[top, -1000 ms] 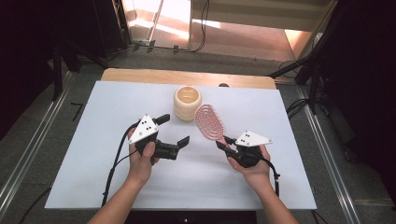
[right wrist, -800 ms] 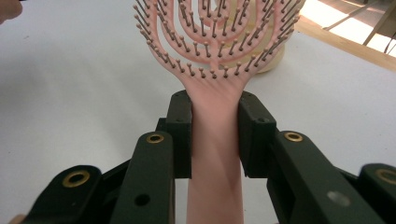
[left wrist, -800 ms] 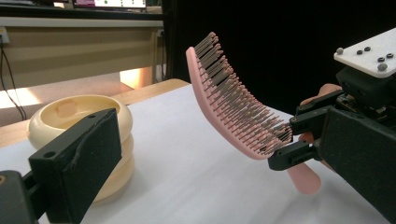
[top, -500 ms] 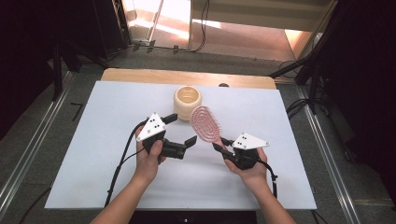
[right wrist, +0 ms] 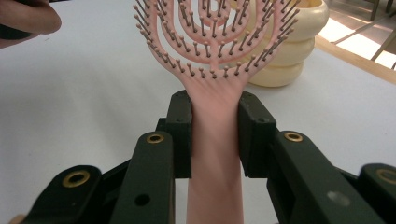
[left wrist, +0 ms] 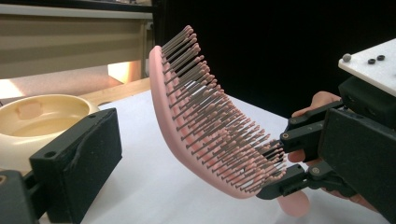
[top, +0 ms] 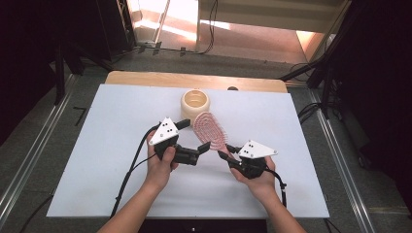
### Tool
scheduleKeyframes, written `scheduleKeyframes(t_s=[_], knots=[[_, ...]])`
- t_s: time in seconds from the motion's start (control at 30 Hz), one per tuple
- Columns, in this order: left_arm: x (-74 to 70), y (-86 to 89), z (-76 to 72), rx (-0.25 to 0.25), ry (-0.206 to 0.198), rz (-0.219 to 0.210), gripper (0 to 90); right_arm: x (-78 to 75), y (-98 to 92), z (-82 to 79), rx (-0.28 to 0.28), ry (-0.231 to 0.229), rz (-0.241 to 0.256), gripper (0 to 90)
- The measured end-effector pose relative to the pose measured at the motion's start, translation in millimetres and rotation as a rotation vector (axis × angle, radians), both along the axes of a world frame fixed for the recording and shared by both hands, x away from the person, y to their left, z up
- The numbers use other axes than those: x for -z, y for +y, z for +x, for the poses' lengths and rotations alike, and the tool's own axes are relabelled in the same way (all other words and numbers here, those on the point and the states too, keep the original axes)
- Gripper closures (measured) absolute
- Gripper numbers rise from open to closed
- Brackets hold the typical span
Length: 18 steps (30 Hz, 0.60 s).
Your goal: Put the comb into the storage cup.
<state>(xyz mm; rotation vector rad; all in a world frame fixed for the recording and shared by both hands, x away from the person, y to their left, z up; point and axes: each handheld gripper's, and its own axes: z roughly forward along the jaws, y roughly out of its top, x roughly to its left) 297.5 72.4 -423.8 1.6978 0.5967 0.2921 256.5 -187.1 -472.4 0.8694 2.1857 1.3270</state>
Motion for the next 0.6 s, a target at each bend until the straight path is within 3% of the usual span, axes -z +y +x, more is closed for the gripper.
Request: scheduleKeyframes(t_s=[0.2, 0.6], knots=[[0.3, -0.7, 0.8, 0.000, 0.023, -0.002, 3.0, -1.4, 4.0, -3.0, -0.013, -0.012, 0.000, 67.9], [-0.6, -8.3, 1.6, -0.029, 0.075, 0.005, 15.5, -3.7, 10.5, -8.7, -0.041, -0.043, -0.007, 67.9]])
